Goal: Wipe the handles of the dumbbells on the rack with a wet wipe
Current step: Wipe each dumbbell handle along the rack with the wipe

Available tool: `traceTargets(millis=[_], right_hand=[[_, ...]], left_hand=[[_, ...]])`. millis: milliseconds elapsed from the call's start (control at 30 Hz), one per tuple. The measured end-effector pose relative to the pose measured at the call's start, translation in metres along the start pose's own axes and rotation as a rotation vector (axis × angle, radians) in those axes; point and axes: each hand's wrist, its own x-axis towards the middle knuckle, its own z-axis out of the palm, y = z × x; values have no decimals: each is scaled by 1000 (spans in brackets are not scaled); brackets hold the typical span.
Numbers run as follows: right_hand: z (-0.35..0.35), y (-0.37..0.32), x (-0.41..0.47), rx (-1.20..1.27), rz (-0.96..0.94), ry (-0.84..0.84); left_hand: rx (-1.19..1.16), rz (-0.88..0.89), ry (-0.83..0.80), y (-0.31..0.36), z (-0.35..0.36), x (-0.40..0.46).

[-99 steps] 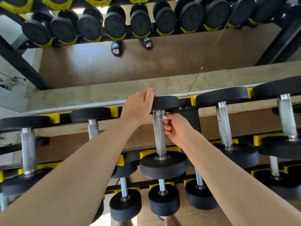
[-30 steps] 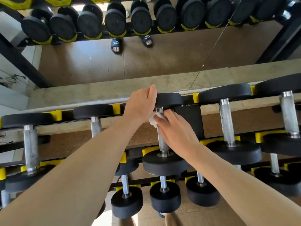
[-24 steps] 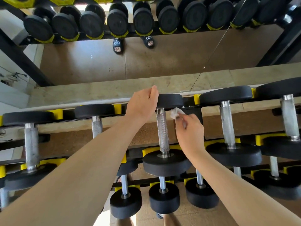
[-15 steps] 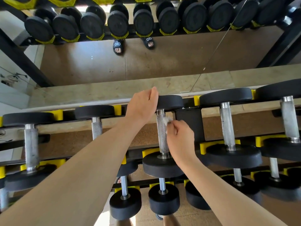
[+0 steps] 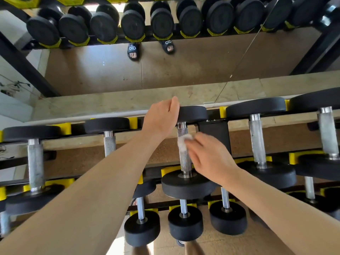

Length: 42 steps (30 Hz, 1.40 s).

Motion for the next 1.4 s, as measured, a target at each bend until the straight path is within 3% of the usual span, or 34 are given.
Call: traceTargets(millis=[100, 167, 233, 333, 433, 467, 567, 667, 800, 867, 933, 1000, 1033, 1100, 1167, 1267, 1400], right_hand=[[8, -8, 7, 566, 722, 157], [18, -18, 19, 1102, 1209, 30], [24, -21, 25, 1200, 1367, -30], [15, -32, 18, 949, 1211, 34], [-2, -52, 5, 733, 738, 203], [-4, -55, 4, 609, 532, 185], [4, -43, 6, 70, 11, -101], [3, -28, 6, -19, -140, -281], [-3, -7, -6, 51, -218, -305], [-9, 4, -16, 92, -147, -238], [-9, 7, -20, 189, 95, -85], [-4, 1, -16, 396, 512, -37], [1, -2, -10, 503, 699, -142], [12, -10, -1, 552, 845, -454], [16, -11, 1, 538, 852, -517], [2, -12, -11, 592, 799, -436], [-20, -35, -17, 499, 451, -457]], left_hand=[[-7, 6, 2, 0, 0, -1], [-12, 15, 1, 0, 0, -1], [-13, 23, 1, -1, 1, 0], [-13, 20, 6, -2, 2, 0], [-21, 21, 5, -2, 2, 1], [-19, 20, 5, -2, 2, 1], [-13, 21, 2, -2, 1, 1], [-25, 21, -3, -2, 1, 1], [-36, 9, 2, -2, 1, 0], [-26, 3, 7, -1, 1, 0], [-27, -7, 13, -1, 2, 0], [-35, -10, 12, -1, 2, 0], [-40, -11, 12, -1, 2, 0], [-55, -12, 13, 0, 2, -1], [-60, -16, 13, 0, 1, -1], [-55, -11, 14, 0, 1, -1], [-57, -4, 20, -1, 2, -1]])
